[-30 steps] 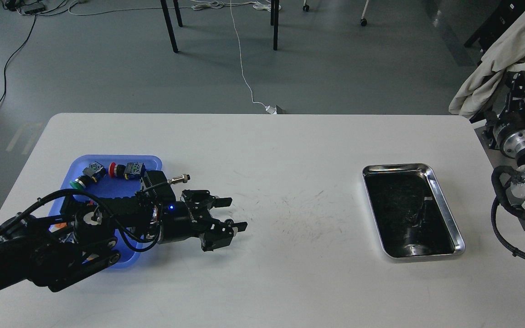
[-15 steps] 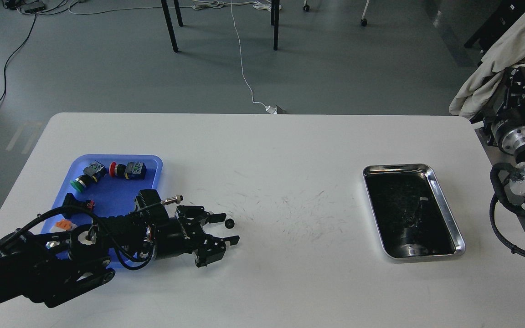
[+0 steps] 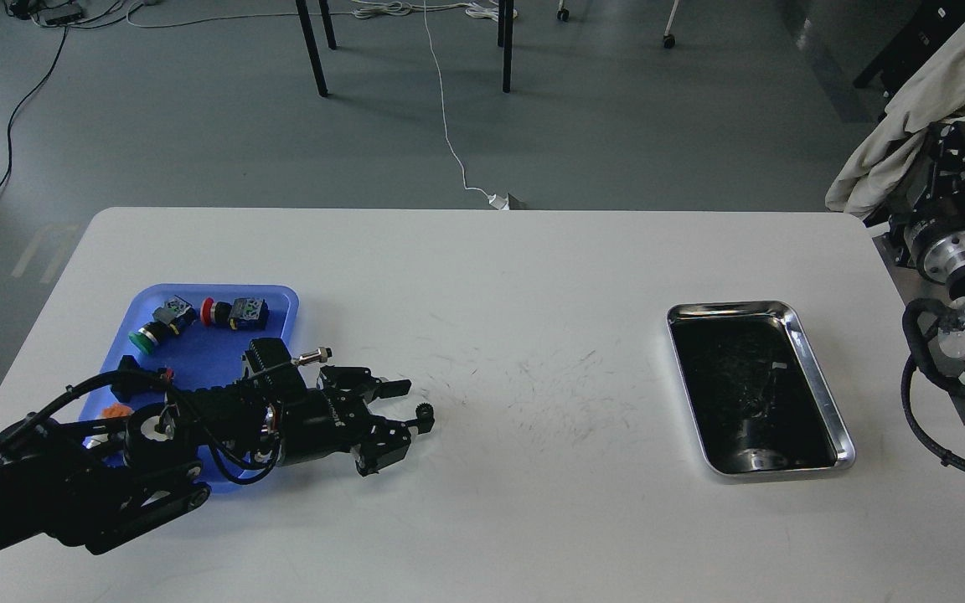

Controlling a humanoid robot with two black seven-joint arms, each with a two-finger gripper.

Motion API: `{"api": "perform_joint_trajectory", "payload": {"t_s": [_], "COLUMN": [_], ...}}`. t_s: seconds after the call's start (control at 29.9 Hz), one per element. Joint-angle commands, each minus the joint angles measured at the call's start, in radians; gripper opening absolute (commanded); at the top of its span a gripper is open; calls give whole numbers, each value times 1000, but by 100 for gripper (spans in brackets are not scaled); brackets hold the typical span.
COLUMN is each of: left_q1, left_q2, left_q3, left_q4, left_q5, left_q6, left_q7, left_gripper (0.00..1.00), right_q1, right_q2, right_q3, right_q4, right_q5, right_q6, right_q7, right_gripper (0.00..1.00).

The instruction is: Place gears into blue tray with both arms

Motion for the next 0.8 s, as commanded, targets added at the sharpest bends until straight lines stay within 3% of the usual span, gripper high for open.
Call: {"api": "perform_joint_trajectory", "payload": {"t_s": [0.0, 0.17, 0.3, 0.43, 0.77], "left_q1": [8, 11, 9, 11, 16], "left_q2": [-19, -25, -25, -24, -33], "left_q3": [3, 4, 4, 6, 7], "left_q4": [1, 4, 6, 9, 15], "left_q5": [4, 8, 8, 11, 11], "left_q6": [2, 5, 5, 6, 6], "left_q7": [0, 0, 0, 0, 0], "left_gripper": [64, 52, 51, 40, 30], "right_q1": [-3, -4, -4, -4, -10], "right_q2": [-1, -3, -3, -3, -6], "right_q3": [0, 0, 0, 0, 0], "right_q4": [0, 0, 0, 0, 0], "right_q5": [0, -1, -1, -1, -1], "right_q6": [1, 1, 1, 1, 0], "right_q7": [1, 1, 1, 1, 3], "right_gripper": [99, 99, 99, 99, 99]}}
